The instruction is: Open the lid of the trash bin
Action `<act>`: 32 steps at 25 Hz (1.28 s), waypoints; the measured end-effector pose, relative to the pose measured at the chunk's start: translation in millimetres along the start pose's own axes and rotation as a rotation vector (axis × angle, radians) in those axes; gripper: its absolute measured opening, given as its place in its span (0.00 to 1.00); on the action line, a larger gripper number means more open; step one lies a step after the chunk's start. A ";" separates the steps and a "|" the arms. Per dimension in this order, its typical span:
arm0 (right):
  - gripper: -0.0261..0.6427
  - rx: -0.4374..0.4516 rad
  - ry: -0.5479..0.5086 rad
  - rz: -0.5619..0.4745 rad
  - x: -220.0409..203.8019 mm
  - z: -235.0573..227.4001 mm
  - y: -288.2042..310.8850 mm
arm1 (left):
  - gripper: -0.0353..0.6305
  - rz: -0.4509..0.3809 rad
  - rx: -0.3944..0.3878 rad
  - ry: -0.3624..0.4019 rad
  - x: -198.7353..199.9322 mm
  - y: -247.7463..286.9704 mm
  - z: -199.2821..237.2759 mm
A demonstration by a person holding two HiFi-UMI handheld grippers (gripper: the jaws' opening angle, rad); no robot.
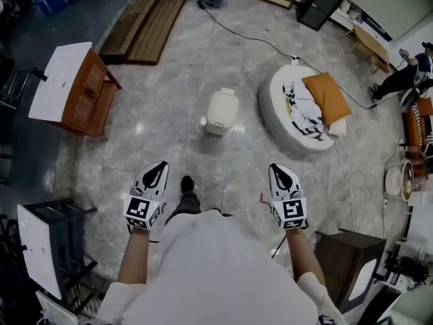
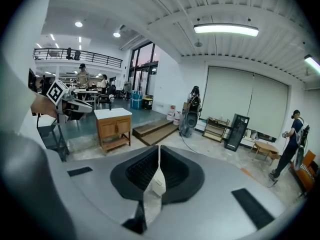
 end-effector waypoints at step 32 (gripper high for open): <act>0.09 -0.120 0.064 0.075 36.2 10.9 88.1 | 0.08 0.050 -0.204 0.023 4.0 100.9 76.3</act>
Point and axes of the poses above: the fingertips, and each gripper's own axes: y forward along the fingers, z to its left, x out of its top, the point moved 9 cm from there along -y, backward along the fingers, and after that the axes turned 15 degrees about x, right-handed, at the moved point
